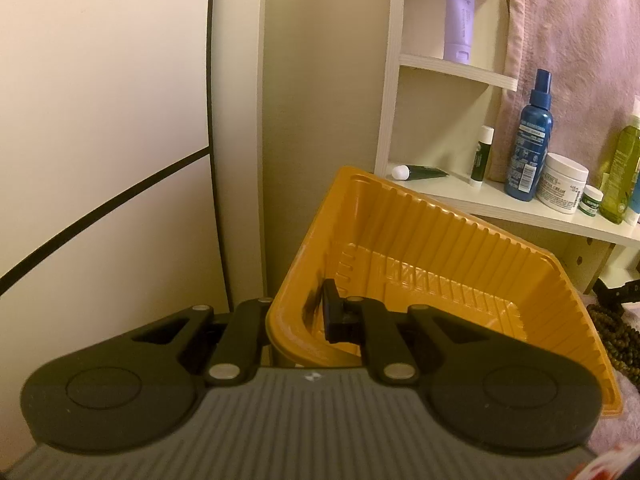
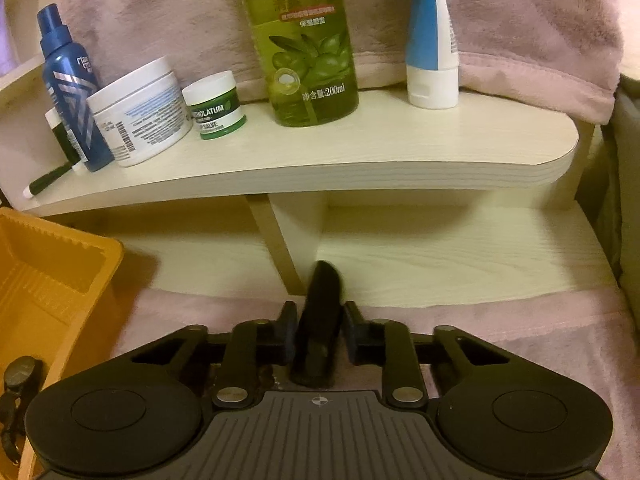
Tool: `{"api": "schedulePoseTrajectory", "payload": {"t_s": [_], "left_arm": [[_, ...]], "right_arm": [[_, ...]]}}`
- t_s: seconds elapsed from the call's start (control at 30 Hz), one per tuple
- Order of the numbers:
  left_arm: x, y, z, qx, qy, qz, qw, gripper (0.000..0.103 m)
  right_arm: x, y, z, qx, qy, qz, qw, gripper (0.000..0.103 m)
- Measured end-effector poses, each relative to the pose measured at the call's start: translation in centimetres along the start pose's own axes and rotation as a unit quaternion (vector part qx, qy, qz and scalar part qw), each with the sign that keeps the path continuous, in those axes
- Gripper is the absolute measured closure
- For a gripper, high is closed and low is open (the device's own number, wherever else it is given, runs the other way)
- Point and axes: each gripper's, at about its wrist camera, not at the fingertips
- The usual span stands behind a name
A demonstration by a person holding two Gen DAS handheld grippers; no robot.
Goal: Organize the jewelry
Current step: 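Return the right tool to the pile and grasp the black fob, then carry the black fob into the orange tray and open the right tool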
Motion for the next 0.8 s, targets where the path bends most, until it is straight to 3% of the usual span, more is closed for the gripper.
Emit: {"api": "schedulePoseTrajectory", "payload": {"t_s": [0.2, 0.4, 0.6, 0.8], "left_arm": [[0.1, 0.1, 0.0, -0.001, -0.001, 0.0, 1.0, 0.092], [0.1, 0.0, -0.1, 0.0, -0.002, -0.002, 1.0, 0.092], [0.0, 0.0, -0.2, 0.004, -0.002, -0.002, 1.0, 0.092], [-0.4, 0.1, -0.1, 0.006, 0.002, -0.003, 1.0, 0.092]], "right_arm": [[-2.3, 0.6, -0.7, 0.017, 0.006, -0.022, 1.0, 0.081], [-6.0, 1.2, 0.6, 0.039, -0.023, -0.05, 0.998, 0.081], [-8.4, 1.9, 5.1, 0.037, -0.083, -0.055, 0.994, 0.081], [-8.3, 2.1, 11.4, 0.015, -0.157, -0.03, 0.987, 0.081]]}}
Point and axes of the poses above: each gripper's, at about its wrist camera, not at the fingertips, and x roughly the way its jaws point, z to its left, y to its underside, and after that the axes turned 8 degrees about z, right-handed
